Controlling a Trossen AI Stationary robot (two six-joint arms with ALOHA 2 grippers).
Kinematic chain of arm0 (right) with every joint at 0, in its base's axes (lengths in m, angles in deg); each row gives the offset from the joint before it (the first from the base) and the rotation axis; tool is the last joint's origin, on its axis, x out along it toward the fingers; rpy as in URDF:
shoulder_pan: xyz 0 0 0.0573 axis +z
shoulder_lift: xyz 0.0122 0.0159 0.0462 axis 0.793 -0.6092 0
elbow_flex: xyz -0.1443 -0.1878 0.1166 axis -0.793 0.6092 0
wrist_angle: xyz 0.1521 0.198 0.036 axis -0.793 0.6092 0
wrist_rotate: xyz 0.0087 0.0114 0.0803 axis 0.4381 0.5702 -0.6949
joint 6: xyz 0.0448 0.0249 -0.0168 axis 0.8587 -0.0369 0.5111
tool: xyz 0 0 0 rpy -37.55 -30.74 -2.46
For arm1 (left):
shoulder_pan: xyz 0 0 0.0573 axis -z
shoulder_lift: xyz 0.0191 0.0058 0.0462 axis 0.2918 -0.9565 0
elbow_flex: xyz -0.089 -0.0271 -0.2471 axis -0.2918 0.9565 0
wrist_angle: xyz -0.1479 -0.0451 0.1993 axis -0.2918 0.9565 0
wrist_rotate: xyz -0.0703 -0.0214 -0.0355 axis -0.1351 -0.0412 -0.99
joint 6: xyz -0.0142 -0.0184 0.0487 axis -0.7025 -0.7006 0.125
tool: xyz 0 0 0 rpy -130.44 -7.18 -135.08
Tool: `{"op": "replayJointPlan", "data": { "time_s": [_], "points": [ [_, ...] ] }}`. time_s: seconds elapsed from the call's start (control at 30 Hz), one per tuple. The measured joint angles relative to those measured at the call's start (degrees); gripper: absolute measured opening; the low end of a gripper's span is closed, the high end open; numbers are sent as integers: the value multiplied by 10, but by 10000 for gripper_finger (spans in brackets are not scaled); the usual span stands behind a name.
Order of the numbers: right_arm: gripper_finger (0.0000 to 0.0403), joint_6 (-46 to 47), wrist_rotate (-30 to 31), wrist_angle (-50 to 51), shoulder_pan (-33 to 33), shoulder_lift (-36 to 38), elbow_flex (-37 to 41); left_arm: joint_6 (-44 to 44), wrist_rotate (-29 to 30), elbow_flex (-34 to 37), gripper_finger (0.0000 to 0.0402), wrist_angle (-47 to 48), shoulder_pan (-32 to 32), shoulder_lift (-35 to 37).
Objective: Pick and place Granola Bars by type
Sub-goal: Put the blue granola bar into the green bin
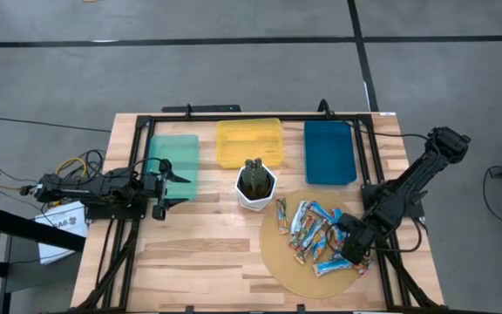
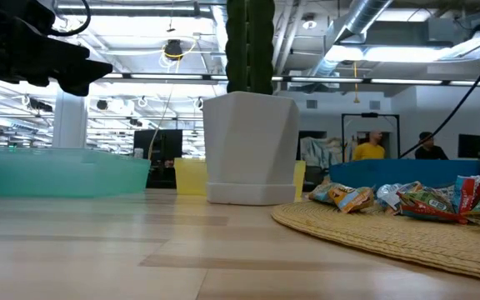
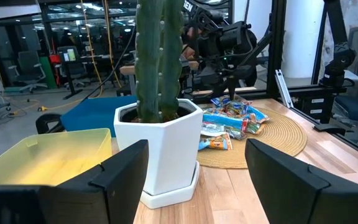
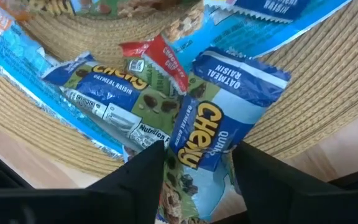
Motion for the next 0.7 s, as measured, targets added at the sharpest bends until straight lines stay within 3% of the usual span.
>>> {"op": "replayJointPlan", "data": {
  "time_s": [0.4, 0.7],
  "points": [
    [41, 0, -2, -2, -2, 0, 0, 0, 0, 0, 261, 0, 0, 0],
    [8, 1, -2, -36, -4, 7, 0, 0, 0, 0, 261, 0, 0, 0]
  ]
}}
